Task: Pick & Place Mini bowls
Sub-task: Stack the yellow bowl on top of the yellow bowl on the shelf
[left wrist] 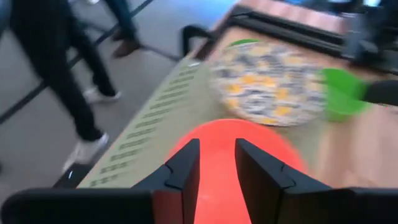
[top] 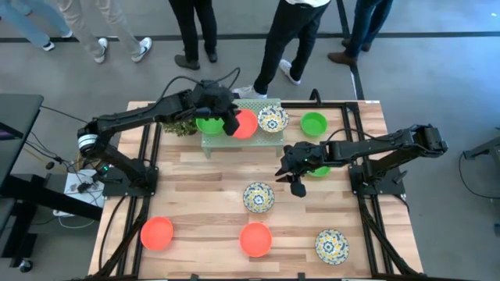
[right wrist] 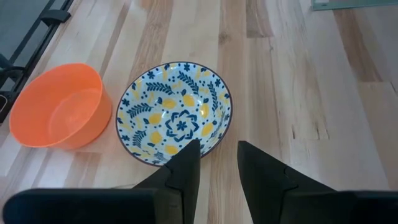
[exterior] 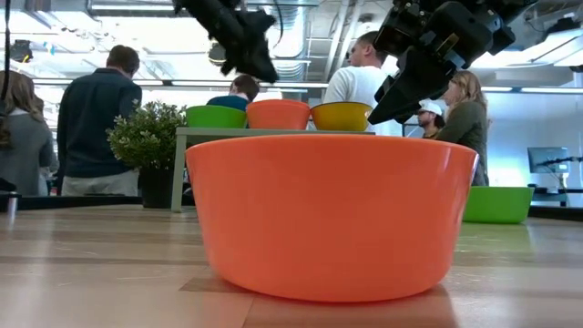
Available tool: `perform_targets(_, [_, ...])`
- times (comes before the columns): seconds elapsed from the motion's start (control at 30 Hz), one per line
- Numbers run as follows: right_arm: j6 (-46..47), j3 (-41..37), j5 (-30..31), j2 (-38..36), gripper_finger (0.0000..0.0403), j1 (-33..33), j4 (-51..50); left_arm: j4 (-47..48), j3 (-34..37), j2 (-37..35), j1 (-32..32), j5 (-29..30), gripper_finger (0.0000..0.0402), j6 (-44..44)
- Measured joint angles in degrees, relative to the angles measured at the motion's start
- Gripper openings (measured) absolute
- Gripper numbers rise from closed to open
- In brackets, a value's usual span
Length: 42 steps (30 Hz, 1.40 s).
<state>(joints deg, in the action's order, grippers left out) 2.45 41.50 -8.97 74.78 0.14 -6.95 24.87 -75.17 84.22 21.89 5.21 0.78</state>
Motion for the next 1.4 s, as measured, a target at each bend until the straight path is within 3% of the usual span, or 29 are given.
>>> perform_targets(0.27, [0.0, 0.0, 0.0, 0.1, 0.0102, -0.2, 0.0, 5.8, -0.1, -6.1, -11.6, -1.4, 0.0104, 3.5])
perform_targets(0.47, [0.0, 0.1, 1.3, 1.5, 0.0105, 0.6, 1.7, 10.0, 0.7, -6.9, -20.2, -1.4, 0.0104, 3.9])
perform_targets(0.8, [-1.2, 0.0, 4.5, 1.4, 0.0127, 1.4, 3.1, 2.2, 13.5, -6.9, -30.3, -1.0, 0.0104, 4.9])
perform_targets(1.03, [-5.1, 0.0, 4.4, 4.1, 0.0143, 6.2, 8.3, -0.9, 19.0, -6.9, -34.0, 0.7, 0.0104, 2.9])
perform_targets(1.4, [-11.6, 0.1, 4.4, 12.1, 0.0188, 14.2, 16.6, -1.0, 19.7, -6.9, -34.6, 1.2, 0.0104, 1.4])
